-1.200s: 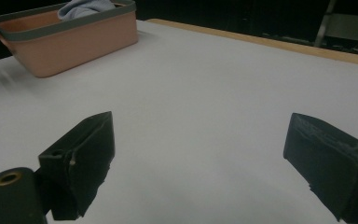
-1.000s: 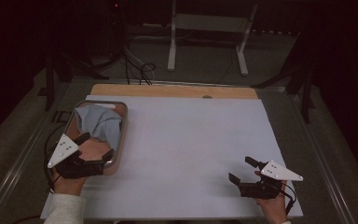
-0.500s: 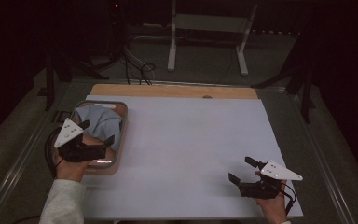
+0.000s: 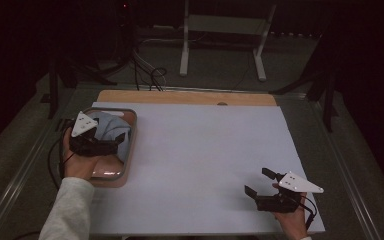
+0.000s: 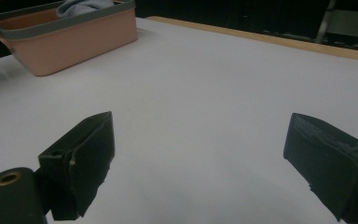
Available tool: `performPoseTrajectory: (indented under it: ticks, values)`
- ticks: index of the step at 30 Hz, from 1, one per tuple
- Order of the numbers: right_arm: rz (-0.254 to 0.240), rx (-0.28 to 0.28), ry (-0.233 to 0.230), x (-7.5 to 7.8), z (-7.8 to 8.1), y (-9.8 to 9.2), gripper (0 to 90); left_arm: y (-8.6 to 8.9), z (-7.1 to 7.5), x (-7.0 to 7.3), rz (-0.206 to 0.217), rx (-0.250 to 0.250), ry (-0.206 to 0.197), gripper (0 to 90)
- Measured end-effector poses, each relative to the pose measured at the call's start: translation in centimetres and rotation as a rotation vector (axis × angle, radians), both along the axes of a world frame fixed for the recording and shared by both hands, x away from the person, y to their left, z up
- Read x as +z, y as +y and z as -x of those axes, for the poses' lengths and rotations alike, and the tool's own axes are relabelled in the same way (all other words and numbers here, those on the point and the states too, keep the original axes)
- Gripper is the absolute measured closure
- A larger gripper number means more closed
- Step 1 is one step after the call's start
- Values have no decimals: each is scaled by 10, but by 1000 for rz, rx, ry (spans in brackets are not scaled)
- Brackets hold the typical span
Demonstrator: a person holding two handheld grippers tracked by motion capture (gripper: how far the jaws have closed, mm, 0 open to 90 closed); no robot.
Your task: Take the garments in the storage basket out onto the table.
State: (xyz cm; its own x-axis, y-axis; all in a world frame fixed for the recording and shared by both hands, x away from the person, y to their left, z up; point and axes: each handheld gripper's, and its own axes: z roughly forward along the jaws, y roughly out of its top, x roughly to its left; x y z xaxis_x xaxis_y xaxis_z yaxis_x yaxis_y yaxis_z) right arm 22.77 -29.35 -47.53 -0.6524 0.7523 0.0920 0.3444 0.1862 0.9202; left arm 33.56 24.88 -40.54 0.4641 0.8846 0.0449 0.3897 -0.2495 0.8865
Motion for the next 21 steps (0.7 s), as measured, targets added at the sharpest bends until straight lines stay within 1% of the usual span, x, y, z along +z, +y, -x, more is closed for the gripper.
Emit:
performPoseTrajectory:
  ticks: [1,5,8,11,12,13,15,16,18,19,20,21]
  values:
    - [0,-1,-1,0,0,0,87,2,-6,-1,-5,13,11,3]
    - [-1,-1,0,0,0,0,86,8,-16,-4,-1,40,37,3]
    - [-1,1,1,0,0,0,87,12,-23,-8,-2,61,59,3]
    - [-1,1,2,0,0,1,86,15,-29,-13,-5,81,90,3]
    - [-1,1,2,0,0,1,86,15,-29,-13,-5,81,90,3]
    - [-1,2,1,0,0,0,86,17,-34,-16,-5,90,111,3]
    - [-1,1,1,0,0,0,87,18,-36,-19,-9,99,127,3]
    - [-1,1,1,0,0,0,87,20,-41,-22,-25,121,156,3]
    - [0,-1,0,0,0,0,87,22,-44,-26,-37,146,177,3]
    - [0,-1,0,0,0,0,87,22,-44,-26,-37,146,177,3]
    - [0,0,1,0,0,0,86,23,-48,-29,-39,166,203,3]
    - [0,0,1,0,0,0,86,23,-48,-29,-39,166,203,3]
